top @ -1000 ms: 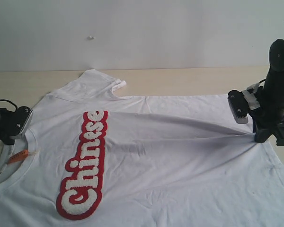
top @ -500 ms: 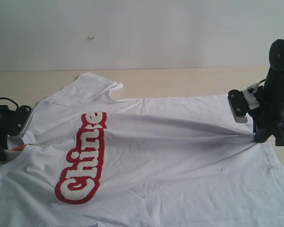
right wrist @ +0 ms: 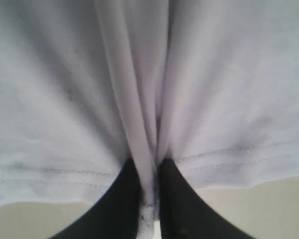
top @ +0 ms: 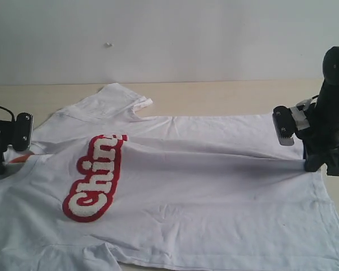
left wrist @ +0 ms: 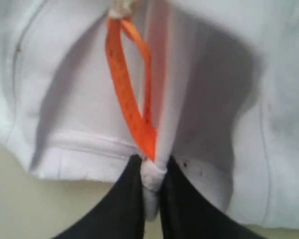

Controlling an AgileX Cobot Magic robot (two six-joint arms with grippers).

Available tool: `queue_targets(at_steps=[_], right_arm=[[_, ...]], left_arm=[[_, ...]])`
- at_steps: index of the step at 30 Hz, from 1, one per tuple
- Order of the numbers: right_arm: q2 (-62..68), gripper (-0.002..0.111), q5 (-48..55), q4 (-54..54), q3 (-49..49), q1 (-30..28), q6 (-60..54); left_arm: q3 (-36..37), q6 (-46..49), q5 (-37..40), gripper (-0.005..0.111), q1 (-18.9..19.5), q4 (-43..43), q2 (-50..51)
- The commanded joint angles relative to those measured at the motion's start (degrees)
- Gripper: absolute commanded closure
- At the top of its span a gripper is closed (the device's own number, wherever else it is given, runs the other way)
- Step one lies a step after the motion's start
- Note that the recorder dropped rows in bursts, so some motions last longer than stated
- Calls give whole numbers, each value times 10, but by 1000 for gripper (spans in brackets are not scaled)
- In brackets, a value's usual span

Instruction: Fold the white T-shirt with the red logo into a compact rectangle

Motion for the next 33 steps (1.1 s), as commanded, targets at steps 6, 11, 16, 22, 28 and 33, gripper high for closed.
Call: queue_targets(at_steps=[6,11,16,22,28,33], right_arm=[[-161,108,-30,-17,-6,-3,19],[-221,108,-23,-8,-22,-3,44],[-272,108,-18,4,-27,-3,51],[-348,108,-40,-4,-27,-3,119],[-404,108,-44,-5,-27,-3,137],[-442,108,-27,-4,-27,-3,159]], left_arm=[[2,-112,-14,107,-5,93,-130],[2,-166,-39,107,-5,93,-205],[2,-186,-36,107,-5,93,-276],[2,-193,-37,107,-5,96,-368],[2,-195,-39,107,-5,97,-439],[2,-223,-27,107,-5,97,-490]])
